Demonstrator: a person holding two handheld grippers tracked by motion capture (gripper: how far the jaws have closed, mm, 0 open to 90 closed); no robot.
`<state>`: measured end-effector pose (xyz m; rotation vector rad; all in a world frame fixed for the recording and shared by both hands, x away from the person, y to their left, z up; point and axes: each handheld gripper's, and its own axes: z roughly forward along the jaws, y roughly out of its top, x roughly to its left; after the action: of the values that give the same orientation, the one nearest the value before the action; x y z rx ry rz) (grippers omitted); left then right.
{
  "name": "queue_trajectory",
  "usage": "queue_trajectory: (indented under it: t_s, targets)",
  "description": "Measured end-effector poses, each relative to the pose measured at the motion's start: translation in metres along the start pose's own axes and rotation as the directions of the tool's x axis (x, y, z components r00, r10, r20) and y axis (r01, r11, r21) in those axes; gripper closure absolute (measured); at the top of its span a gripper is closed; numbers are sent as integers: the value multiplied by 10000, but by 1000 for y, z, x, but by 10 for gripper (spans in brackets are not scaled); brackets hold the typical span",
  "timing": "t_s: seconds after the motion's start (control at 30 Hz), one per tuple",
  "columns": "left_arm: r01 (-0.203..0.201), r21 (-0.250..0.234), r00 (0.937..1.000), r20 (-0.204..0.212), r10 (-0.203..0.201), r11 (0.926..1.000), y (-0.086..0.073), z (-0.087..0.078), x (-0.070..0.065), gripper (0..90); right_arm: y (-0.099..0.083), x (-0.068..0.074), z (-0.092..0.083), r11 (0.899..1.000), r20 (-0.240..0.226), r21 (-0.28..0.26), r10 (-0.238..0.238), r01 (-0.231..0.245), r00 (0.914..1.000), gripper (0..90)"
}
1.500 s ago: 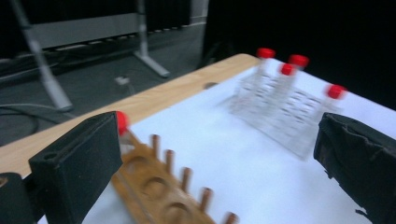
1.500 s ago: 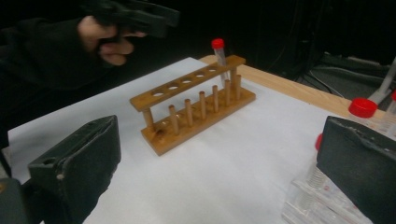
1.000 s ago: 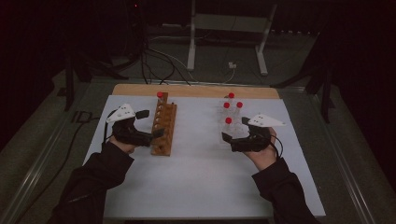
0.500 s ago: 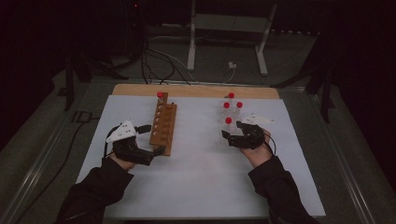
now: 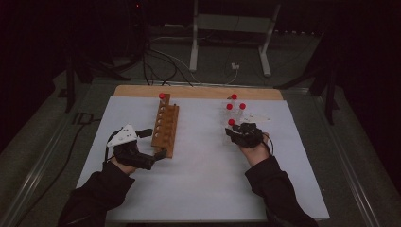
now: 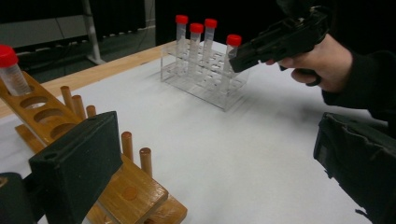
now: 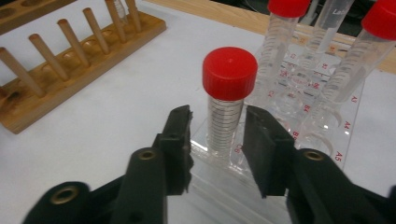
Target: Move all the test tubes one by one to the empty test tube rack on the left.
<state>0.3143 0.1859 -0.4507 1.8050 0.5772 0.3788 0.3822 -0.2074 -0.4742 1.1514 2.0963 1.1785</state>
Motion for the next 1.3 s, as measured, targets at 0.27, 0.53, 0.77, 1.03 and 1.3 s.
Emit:
queue_trajectory:
  t_s: [0.27, 0.53, 0.77, 1.03, 1.3]
  targets:
    - [27, 12, 10000, 63, -27, 10000, -1, 1, 0, 17, 0, -1, 4, 9999, 82, 85, 77, -77, 9999, 734]
    - [129, -14, 9998, 144, -128, 9999, -1, 1, 1, 17, 2, 2, 3, 9999, 255, -33, -167, 168, 9995, 746]
    - [112, 54, 9996, 245, -113, 9999, -2, 3, 1, 17, 6, 1, -2, 9998, 217, -93, -168, 170, 9996, 747]
    - [106, 136, 9993, 345, -111, 9999, -2, 4, 1, 17, 12, 1, -9, 9995, 155, -163, -253, 256, 9996, 748]
    - [45, 114, 9989, 456, -51, 9999, 1, 5, -2, 17, 20, 2, -20, 9982, 197, -341, -483, 490, 9986, 747]
